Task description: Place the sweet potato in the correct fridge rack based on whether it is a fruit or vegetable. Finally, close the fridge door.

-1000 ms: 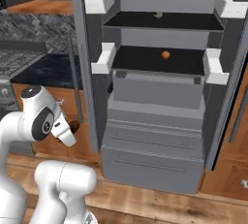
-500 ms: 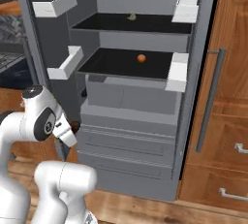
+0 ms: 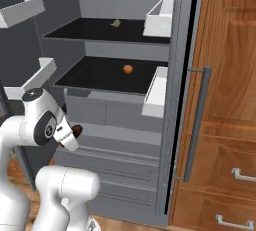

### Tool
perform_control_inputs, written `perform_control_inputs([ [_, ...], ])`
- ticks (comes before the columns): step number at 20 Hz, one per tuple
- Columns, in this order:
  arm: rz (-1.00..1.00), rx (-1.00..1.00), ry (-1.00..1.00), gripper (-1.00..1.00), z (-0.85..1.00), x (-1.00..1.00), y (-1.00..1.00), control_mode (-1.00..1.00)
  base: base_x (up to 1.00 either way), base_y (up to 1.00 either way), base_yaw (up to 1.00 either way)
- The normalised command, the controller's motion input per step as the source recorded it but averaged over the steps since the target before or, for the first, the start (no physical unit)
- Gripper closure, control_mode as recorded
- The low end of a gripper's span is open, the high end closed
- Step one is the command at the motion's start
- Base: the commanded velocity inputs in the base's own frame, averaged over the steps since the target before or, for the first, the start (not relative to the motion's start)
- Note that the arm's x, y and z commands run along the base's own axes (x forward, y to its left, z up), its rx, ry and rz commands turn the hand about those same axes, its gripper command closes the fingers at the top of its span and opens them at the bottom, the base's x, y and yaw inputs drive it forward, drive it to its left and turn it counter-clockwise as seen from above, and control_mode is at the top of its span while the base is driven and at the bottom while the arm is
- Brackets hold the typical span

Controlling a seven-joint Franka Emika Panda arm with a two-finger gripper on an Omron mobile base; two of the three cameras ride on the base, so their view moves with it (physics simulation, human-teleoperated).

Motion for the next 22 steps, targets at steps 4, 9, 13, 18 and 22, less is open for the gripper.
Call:
perform_control_inputs([
  [4,0.0,0.0,0.0,1.0,0.0,0.0,0.0,1.0,0.69,-0.12,0.0],
  [9,0.0,0.0,0.0,1.0,0.0,0.0,0.0,1.0,0.64,-0.21,0.0],
  [13,0.0,0.0,0.0,1.0,0.0,0.0,0.0,1.0,0.51,-0.34,0.0],
  [18,0.0,0.0,0.0,1.0,0.0,0.0,0.0,1.0,0.32,-0.16,0.01],
  [22,0.01,0.0,0.0,1.0,0.06,0.14,-0.01,-1.0,0.36,0.0,0.0],
])
